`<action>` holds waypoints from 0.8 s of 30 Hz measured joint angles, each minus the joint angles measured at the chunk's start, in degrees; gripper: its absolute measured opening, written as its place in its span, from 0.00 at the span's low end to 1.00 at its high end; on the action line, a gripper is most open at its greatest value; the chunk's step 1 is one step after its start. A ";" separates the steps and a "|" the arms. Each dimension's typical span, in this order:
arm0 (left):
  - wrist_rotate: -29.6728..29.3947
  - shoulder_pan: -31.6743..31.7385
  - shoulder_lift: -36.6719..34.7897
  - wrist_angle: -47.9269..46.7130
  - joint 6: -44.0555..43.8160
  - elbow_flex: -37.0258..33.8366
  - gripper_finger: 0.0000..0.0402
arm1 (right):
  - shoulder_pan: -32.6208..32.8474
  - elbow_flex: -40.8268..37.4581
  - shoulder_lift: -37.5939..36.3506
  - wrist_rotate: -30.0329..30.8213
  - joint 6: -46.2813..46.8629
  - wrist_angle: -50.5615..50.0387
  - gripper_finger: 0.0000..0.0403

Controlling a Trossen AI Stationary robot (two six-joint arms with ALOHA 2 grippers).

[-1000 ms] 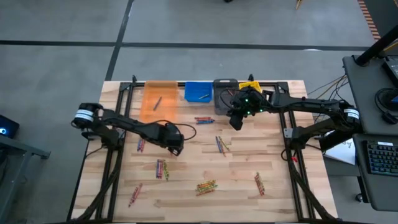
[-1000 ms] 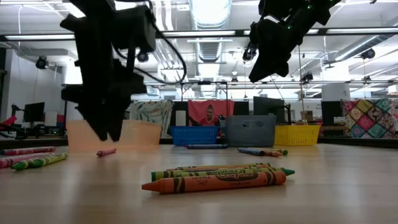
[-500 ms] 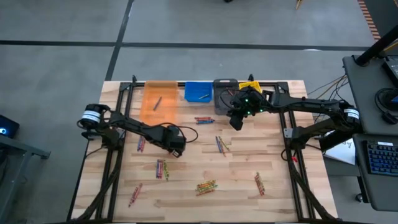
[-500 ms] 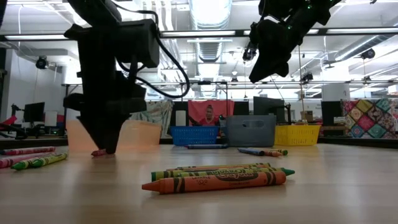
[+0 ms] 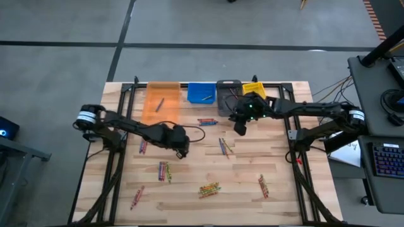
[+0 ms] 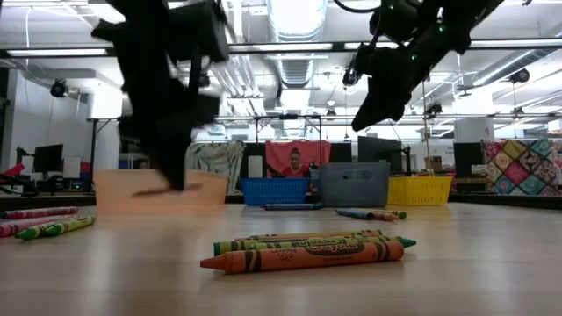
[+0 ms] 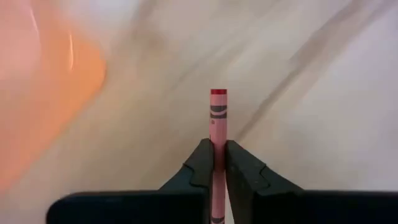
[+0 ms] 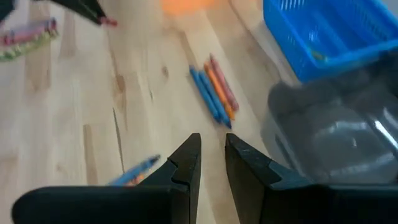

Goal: Sort crayons
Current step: Put the red crayon into the black bin

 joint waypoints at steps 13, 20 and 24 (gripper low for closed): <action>0.56 0.75 -16.63 43.82 36.00 -2.09 0.00 | 4.91 -13.85 0.02 -8.97 -0.46 49.05 0.16; 2.23 2.12 -13.40 58.29 42.36 -2.15 0.00 | 9.21 -12.96 0.02 -8.58 -2.58 51.90 0.18; 2.32 3.01 -11.04 64.24 43.63 -2.19 0.00 | 10.05 -11.57 0.02 -8.50 -3.06 51.89 0.23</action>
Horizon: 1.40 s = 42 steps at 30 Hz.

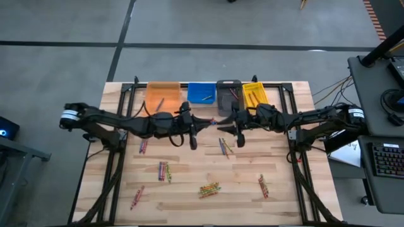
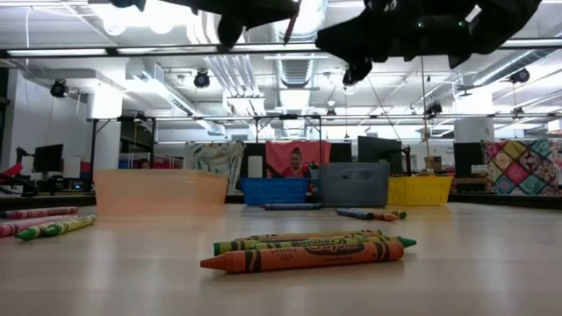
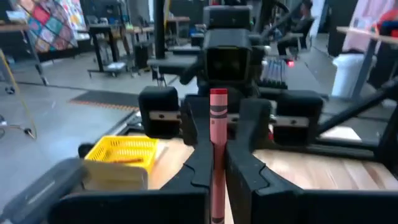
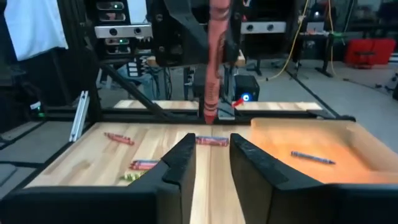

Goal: Sort crayons
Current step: Put the red crayon into the black bin

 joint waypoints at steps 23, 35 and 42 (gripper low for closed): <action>0.00 2.02 4.14 17.02 4.10 0.02 0.00 | -0.07 8.45 3.07 3.06 -4.47 -0.25 0.31; 0.01 2.02 4.99 17.65 6.13 0.02 0.00 | -0.09 11.85 8.25 3.06 -5.08 -2.33 0.22; 0.01 2.02 4.95 15.85 6.96 0.04 0.00 | -0.09 13.16 6.82 3.06 -5.09 -5.66 0.13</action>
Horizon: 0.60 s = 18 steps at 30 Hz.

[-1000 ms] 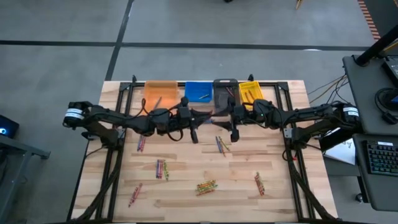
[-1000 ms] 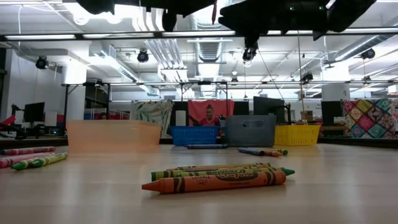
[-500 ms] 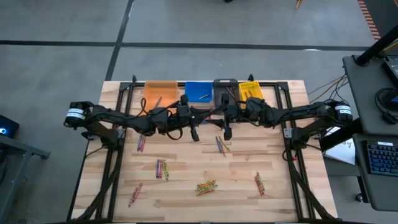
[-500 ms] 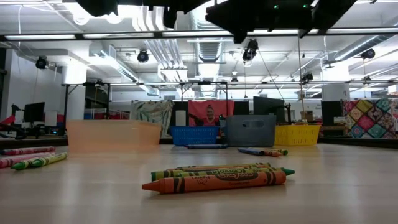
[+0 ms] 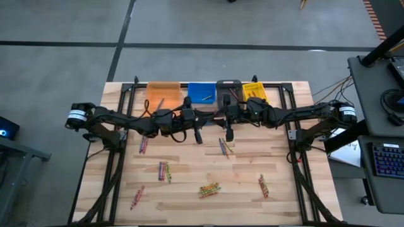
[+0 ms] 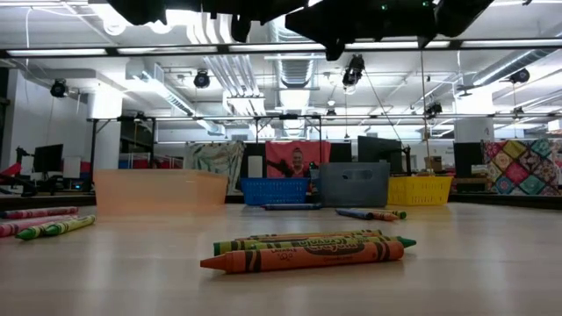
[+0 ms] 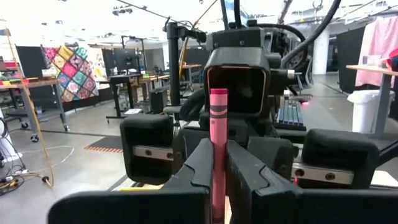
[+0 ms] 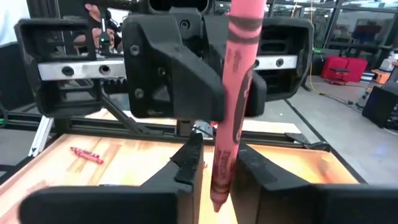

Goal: Sort crayons
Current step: Put the red crayon into the black bin

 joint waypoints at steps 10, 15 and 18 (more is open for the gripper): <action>0.00 0.00 -0.09 -0.02 -1.24 0.00 0.10 | -0.02 0.82 0.00 0.10 -0.88 -2.55 0.03; -0.01 0.00 -0.27 -1.09 -1.30 0.00 0.18 | -0.08 0.82 -0.04 0.24 0.21 -3.60 0.03; -0.11 0.00 -0.77 -4.02 -1.51 0.00 0.23 | -0.48 0.82 -0.30 3.35 1.08 -5.90 0.03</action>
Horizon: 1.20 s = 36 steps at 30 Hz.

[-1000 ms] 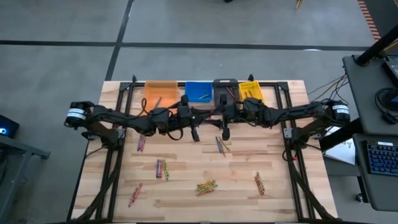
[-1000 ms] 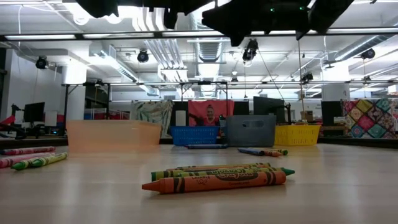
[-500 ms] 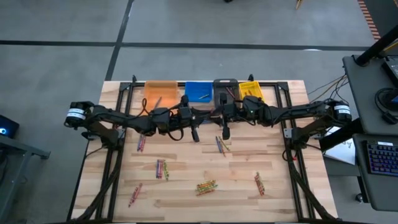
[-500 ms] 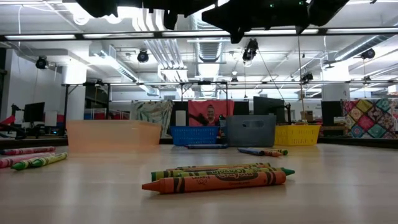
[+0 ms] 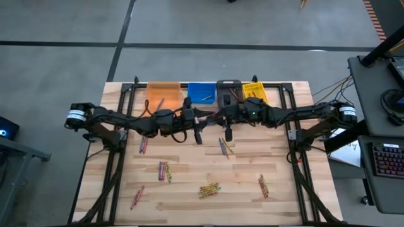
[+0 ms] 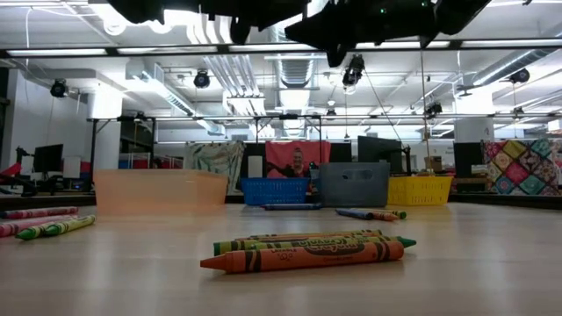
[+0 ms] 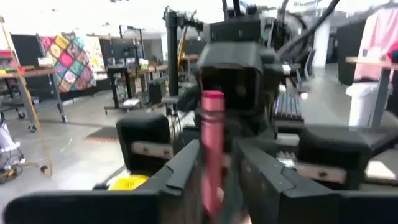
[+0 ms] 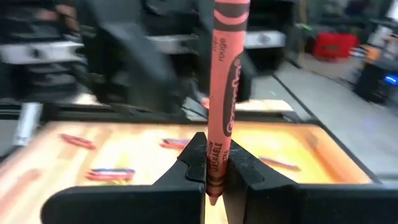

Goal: Sort crayons
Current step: Put the red crayon into the black bin

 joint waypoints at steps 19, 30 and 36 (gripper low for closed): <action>-18.98 -0.11 -16.47 -37.20 -8.81 0.02 0.38 | -25.70 13.17 14.47 17.00 22.08 -48.25 0.03; -15.20 -0.24 -18.61 -47.04 -17.63 0.02 0.38 | -25.95 26.29 23.75 14.41 20.57 -61.10 0.14; -13.04 -0.64 -21.27 -54.70 -27.66 0.02 0.38 | -25.33 26.93 22.45 14.63 19.31 -62.51 0.29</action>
